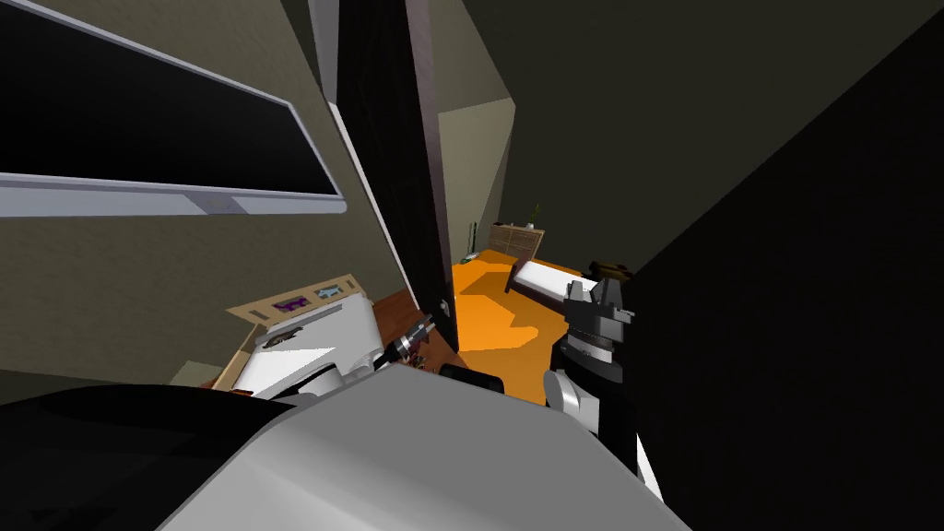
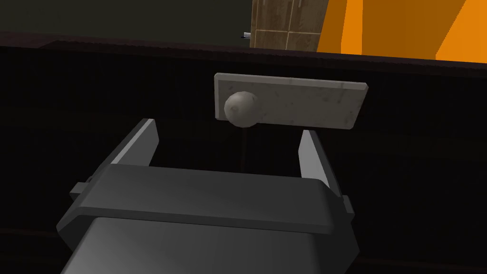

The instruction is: Push the door open

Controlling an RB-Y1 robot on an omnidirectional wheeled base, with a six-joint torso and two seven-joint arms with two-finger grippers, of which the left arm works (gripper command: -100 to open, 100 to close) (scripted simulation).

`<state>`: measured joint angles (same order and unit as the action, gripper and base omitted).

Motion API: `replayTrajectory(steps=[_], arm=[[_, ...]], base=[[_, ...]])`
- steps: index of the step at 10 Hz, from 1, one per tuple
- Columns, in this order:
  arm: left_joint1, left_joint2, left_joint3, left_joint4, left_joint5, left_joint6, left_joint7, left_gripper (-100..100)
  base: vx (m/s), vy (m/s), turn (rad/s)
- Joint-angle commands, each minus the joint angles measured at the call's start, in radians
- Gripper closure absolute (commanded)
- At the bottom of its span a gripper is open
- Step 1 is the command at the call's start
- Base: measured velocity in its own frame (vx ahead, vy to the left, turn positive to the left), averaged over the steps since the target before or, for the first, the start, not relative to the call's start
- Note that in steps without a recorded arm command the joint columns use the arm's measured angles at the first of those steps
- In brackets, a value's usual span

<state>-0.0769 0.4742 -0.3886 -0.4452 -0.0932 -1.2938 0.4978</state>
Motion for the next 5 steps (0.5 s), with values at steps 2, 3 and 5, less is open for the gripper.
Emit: replayTrajectory(steps=[2,3,5], arm=[[0.006,0.008,0.006,-0.007,-0.007,-0.003,0.006,-100],[0.004,0.006,0.009,-0.008,-0.008,0.003,0.005,-100],[0.000,0.002,0.011,-0.007,-0.007,0.008,0.004,-100]], base=[[-0.071,0.130,0.064],[0.043,-0.082,-0.059],[0.133,-0.123,-0.019]])
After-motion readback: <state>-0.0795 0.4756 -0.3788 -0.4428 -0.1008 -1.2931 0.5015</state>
